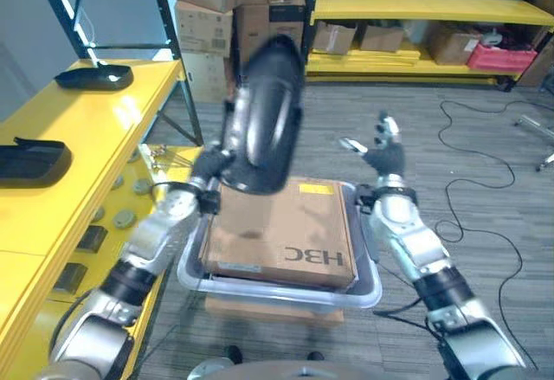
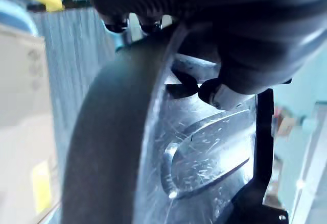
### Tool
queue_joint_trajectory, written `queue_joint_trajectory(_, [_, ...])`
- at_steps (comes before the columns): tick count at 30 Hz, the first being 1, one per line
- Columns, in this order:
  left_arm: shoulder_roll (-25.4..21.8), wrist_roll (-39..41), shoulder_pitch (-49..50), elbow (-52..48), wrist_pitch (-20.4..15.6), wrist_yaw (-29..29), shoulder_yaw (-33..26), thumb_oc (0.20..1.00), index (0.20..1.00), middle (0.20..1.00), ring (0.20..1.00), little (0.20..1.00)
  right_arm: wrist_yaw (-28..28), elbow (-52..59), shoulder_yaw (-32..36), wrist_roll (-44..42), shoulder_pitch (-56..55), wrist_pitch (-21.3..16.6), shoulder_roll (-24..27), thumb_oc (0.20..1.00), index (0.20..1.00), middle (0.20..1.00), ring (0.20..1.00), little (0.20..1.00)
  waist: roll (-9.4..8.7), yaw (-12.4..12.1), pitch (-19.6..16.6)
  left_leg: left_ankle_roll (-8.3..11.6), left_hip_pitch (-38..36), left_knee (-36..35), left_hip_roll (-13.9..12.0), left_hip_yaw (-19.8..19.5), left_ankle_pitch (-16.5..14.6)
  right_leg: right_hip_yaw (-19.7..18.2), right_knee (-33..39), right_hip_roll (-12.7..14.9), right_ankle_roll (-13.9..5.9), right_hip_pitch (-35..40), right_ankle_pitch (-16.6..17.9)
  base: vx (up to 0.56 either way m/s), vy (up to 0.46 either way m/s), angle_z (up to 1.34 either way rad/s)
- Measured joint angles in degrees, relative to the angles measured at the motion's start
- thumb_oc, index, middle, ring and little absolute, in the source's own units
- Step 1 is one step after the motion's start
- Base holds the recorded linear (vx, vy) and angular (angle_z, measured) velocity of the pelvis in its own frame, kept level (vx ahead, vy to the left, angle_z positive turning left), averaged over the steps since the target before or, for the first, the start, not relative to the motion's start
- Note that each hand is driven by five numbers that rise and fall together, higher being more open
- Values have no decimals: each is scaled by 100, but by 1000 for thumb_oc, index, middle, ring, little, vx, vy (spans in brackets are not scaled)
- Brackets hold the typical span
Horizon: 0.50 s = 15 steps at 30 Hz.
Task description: Move parts from the plastic box to the shelf.
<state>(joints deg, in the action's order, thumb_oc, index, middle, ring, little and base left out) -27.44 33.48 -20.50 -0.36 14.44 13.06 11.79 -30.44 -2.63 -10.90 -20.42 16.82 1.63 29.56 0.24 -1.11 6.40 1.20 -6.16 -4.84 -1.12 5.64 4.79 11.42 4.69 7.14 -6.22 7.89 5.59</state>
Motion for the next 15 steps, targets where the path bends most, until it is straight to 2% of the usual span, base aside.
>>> queue_joint_trajectory(1, [-119,-32,361,-9,-195,55,-563,200,200,200,200,200,21,-1,364,-13,-384,-72,65,1000,1000,1000,1000,1000,-1,-42,1,6,2,0,0,-9,-15,7,1,2,-8,0,-11,-20,8,4])
queue_joint_trajectory(7, [-299,-240,1800,13,-704,301,-2129,200,200,200,200,200,145,273,1277,-70,-1276,-193,100,1000,1000,1000,1000,1000,-14,-233,105,15,30,-2,9,-76,-34,60,11,8,-15,5,-43,-20,19,5])
queue_joint_trajectory(15, [-277,-278,2559,-294,-1166,268,-2756,200,200,200,200,200,162,406,1445,-69,-1357,-292,14,1000,1000,1000,1000,1000,-59,-730,142,20,108,0,78,-239,-49,206,20,72,-40,11,-63,-17,23,10])
